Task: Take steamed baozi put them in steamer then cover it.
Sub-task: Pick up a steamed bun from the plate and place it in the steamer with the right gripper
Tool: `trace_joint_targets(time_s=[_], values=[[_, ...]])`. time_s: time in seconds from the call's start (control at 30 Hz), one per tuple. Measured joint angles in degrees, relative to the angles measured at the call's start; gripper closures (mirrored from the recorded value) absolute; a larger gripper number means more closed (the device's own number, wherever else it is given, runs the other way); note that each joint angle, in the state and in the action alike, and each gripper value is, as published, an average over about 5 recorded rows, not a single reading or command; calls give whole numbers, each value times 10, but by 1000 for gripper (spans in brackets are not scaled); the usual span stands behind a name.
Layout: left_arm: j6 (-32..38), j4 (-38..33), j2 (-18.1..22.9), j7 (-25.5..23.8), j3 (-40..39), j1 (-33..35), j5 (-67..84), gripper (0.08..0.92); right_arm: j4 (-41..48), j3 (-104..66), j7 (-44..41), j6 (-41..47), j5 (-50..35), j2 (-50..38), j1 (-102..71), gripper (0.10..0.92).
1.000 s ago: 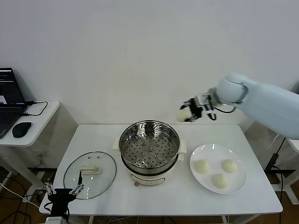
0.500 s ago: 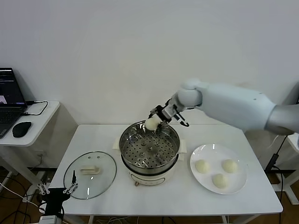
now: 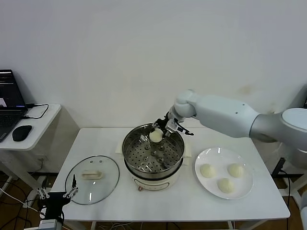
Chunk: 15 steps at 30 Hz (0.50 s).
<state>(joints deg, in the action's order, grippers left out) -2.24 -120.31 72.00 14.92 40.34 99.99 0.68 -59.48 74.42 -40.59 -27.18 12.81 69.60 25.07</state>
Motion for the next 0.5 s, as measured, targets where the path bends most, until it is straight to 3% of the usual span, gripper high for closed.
trace_joint_targets(time_s=[0.23,0.5], values=[[0,4,-2,-1,0,-3,0,177,27,-9,8,-12,19,15,-10,443],[0,4,-2,-1,-1,-4,0,177,24,-4,-1,-1,-14,14,0,234]])
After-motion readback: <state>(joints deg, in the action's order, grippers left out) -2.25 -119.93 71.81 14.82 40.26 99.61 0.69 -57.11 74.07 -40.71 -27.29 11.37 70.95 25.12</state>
